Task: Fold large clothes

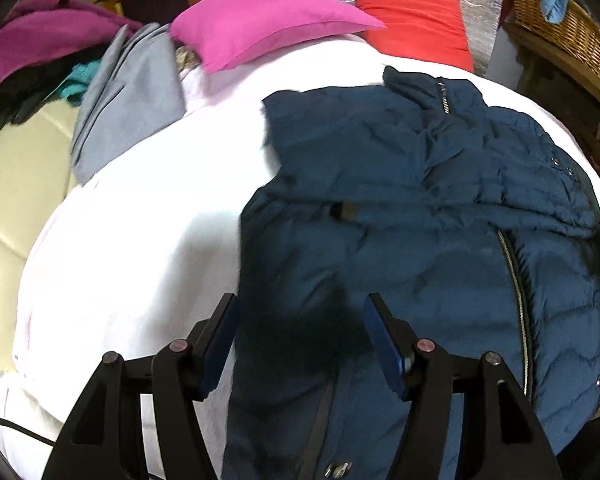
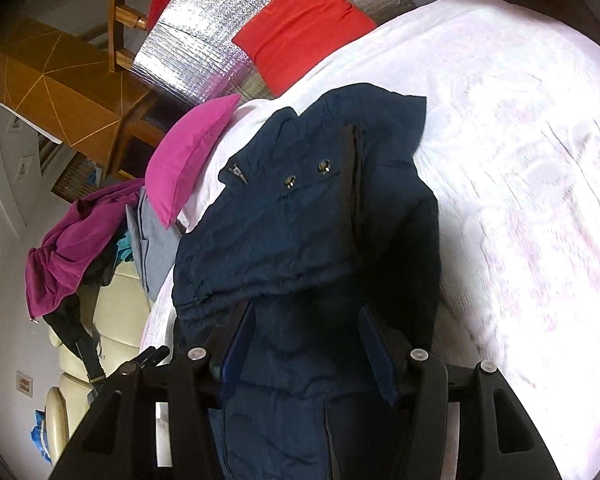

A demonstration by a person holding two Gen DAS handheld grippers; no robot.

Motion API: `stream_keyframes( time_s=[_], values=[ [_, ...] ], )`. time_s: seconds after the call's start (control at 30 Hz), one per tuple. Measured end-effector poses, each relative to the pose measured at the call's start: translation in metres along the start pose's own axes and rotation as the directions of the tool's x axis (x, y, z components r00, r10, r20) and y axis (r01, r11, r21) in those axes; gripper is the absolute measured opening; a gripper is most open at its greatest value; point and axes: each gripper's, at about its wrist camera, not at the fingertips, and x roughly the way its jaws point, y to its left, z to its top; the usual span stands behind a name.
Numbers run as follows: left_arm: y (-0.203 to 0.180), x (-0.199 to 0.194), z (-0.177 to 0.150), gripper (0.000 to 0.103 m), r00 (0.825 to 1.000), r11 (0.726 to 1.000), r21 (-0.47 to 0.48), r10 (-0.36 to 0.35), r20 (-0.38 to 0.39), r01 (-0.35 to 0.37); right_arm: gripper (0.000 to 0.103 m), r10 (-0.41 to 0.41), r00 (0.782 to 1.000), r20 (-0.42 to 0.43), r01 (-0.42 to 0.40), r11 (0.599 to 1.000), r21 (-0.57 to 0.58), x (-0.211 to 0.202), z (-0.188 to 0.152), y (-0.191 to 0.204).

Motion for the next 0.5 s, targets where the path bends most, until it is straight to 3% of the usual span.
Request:
stream_keyframes(
  time_s=[0.37,0.5],
  values=[
    [0.053,-0.029,-0.078,0.065,0.998,0.995,-0.101,0.011,-0.060,-0.017,0.059,0.017,0.999,-0.030,-0.016,0.999,0.032,-0.020,-0.035,-0.014],
    [0.071,-0.034,-0.096,0.065,0.997,0.986,-0.167,-0.041,-0.066,0.029,0.059,0.022,0.999,-0.040,-0.020,0.998,0.057,-0.028,-0.046,-0.024]
  ],
)
